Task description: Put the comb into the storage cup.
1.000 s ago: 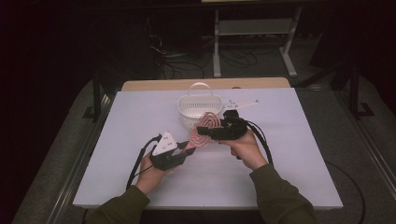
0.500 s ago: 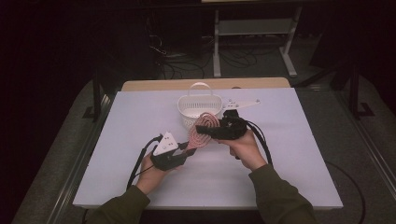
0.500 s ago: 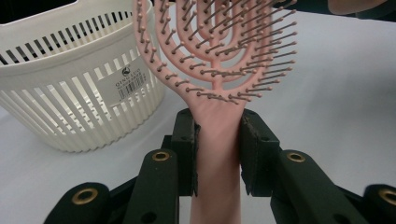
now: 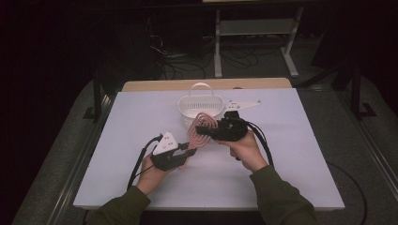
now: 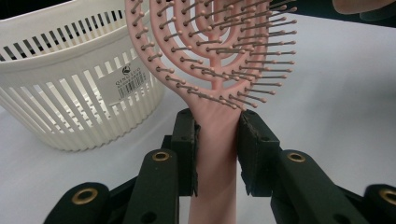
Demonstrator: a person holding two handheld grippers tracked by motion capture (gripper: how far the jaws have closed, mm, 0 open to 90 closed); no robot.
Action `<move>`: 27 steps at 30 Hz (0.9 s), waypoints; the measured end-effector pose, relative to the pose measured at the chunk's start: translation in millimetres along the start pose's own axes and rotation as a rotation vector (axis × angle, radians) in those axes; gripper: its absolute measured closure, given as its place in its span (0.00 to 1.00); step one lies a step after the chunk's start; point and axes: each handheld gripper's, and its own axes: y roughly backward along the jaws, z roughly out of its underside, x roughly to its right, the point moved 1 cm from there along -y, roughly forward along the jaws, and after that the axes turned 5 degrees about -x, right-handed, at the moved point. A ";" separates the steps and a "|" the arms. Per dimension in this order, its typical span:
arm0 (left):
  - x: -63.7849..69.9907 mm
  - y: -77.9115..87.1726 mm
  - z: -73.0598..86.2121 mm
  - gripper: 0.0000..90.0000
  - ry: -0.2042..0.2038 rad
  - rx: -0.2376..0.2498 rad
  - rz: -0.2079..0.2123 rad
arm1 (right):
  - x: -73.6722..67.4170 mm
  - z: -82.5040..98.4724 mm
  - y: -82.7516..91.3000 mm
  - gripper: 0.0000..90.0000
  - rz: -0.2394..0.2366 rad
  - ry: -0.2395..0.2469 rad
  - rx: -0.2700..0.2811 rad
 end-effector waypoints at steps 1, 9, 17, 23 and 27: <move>0.0 0.0 0.0 0.78 0.000 0.000 0.000 | 0.0 0.0 0.0 0.69 0.000 0.000 0.000; -0.1 -0.6 0.3 0.71 -0.001 0.000 0.010 | 0.8 -0.3 1.9 0.70 0.013 0.004 0.003; -0.9 0.5 -0.1 0.61 0.006 0.003 0.004 | 1.5 -1.2 6.3 0.70 0.024 0.010 0.016; -1.9 1.3 0.5 0.51 0.013 0.007 0.015 | 3.2 -1.7 10.5 0.70 0.035 0.012 0.018; -3.3 1.5 1.1 0.42 0.023 0.007 0.049 | 4.3 -2.0 12.4 0.70 0.045 0.015 0.024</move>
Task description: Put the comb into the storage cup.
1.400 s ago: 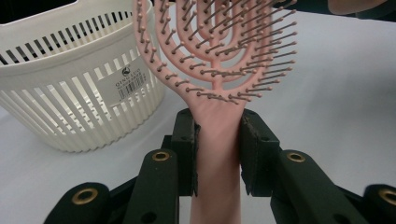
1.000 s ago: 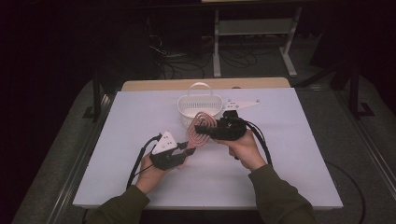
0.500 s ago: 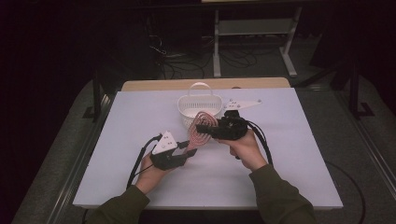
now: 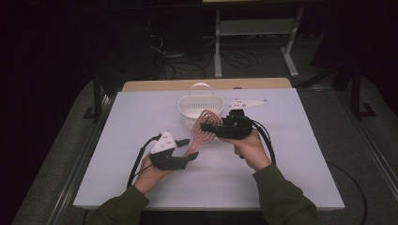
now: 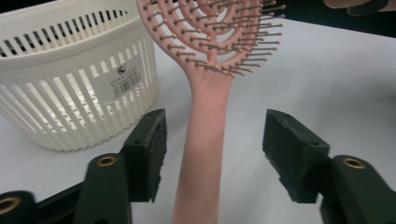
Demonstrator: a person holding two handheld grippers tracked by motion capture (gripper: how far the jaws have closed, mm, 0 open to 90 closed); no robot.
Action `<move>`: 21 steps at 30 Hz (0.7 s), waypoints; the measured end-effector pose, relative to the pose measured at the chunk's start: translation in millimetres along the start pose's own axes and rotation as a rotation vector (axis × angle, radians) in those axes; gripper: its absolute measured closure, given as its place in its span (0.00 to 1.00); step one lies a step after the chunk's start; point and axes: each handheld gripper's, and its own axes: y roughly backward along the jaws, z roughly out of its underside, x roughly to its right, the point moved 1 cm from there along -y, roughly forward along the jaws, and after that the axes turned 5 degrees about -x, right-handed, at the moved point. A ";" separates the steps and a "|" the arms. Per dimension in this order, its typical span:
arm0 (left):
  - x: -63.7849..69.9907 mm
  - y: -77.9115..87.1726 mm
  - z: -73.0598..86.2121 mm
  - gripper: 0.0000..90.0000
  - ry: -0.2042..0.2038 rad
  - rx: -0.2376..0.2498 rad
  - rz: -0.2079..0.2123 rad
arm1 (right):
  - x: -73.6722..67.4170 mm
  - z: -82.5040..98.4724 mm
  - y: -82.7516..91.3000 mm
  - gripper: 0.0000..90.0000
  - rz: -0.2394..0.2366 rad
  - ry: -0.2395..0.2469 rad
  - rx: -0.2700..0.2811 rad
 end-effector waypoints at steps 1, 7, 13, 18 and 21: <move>-0.3 -0.1 0.4 0.42 0.001 -0.004 0.007 | 0.2 0.0 0.3 0.70 0.002 0.001 0.000; -1.1 0.5 2.5 0.34 0.004 -0.025 0.030 | 1.6 -0.3 3.1 0.70 0.011 0.009 -0.002; -5.3 2.5 5.8 0.25 0.017 -0.042 0.033 | 2.7 -0.3 5.1 0.70 0.018 0.010 -0.002; -9.9 8.2 9.0 0.16 0.019 -0.053 0.035 | 3.2 -0.3 6.4 0.70 0.022 0.009 0.001; -13.9 12.4 11.2 0.14 0.014 -0.055 0.031 | 3.7 -0.5 7.0 0.70 0.025 0.008 0.004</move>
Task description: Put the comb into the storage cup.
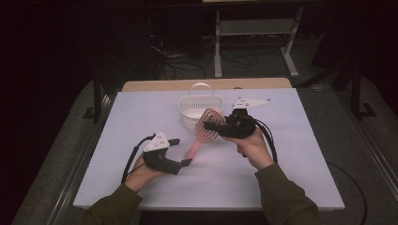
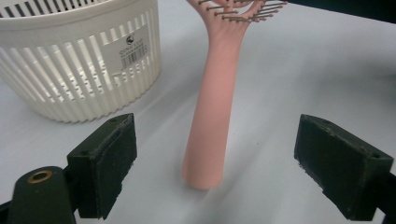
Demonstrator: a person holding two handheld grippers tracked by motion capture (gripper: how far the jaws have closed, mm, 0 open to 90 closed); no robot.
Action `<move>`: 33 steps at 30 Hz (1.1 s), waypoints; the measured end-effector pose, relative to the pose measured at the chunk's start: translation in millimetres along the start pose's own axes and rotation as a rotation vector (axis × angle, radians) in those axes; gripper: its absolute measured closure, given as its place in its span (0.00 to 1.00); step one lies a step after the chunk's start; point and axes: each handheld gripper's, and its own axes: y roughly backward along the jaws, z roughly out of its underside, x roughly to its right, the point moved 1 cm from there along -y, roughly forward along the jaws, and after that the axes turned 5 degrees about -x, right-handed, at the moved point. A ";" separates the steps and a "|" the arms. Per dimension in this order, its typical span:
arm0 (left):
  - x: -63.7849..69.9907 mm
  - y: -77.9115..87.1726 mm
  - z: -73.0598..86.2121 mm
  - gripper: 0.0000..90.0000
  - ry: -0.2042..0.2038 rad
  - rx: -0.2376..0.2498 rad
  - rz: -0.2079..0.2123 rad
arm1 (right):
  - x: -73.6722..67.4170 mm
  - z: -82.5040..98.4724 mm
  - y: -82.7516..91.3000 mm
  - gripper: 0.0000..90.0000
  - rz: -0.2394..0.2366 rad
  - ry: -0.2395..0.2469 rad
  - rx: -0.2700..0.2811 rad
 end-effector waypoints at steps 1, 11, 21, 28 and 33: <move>-2.4 2.7 1.1 0.13 0.002 0.003 0.000 | 0.2 -0.1 0.2 0.70 0.001 0.000 0.001; -9.1 15.5 8.4 0.00 0.013 0.003 0.007 | 1.7 -0.9 3.4 0.70 0.007 -0.005 0.011; -9.3 23.3 18.0 0.00 0.030 -0.018 0.008 | 2.2 -2.1 7.1 0.70 0.011 -0.006 0.025; -12.3 32.8 29.2 0.00 0.040 -0.044 -0.008 | 3.1 -2.3 8.1 0.70 0.014 -0.010 0.029; -12.9 40.4 39.6 0.00 0.036 -0.038 -0.020 | 3.6 -2.5 8.6 0.70 0.016 -0.011 0.033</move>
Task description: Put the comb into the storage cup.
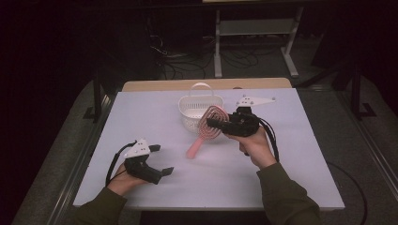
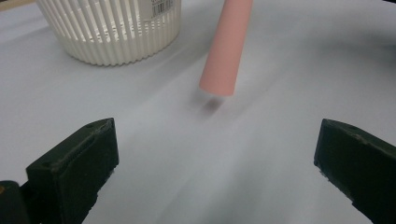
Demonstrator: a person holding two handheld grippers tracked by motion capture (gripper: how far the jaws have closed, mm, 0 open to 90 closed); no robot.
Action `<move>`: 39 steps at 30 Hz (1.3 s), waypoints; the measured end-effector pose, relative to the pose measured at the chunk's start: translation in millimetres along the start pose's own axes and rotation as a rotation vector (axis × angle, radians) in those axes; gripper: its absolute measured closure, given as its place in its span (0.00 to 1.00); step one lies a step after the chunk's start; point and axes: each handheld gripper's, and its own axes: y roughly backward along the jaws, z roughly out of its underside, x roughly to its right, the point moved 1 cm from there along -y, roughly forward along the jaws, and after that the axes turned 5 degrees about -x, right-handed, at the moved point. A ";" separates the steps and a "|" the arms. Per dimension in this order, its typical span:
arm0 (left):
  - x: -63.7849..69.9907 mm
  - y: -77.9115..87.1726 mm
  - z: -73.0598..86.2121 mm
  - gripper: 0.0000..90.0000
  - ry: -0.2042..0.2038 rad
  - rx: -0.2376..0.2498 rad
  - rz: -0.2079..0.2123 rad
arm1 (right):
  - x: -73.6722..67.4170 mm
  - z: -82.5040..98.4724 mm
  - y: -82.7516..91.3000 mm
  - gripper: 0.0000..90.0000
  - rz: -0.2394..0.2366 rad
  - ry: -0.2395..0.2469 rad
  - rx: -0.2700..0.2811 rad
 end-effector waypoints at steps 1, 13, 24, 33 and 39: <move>0.1 1.5 2.0 0.00 -0.004 -0.002 -0.006 | 0.2 0.0 0.1 0.70 0.000 -0.001 0.001; -2.3 10.8 13.7 0.00 0.011 -0.018 -0.032 | 2.6 -0.8 3.4 0.70 0.009 -0.006 0.009; 0.5 8.2 12.7 0.00 -0.010 -0.027 -0.030 | 1.2 -2.4 7.8 0.70 0.012 -0.002 0.018; 1.4 6.8 12.2 0.00 0.001 -0.027 -0.021 | 3.0 -6.3 12.4 0.70 0.022 0.003 0.023; 2.0 6.4 12.0 0.00 0.000 -0.028 -0.017 | 2.6 -11.8 16.4 0.70 0.023 0.012 0.030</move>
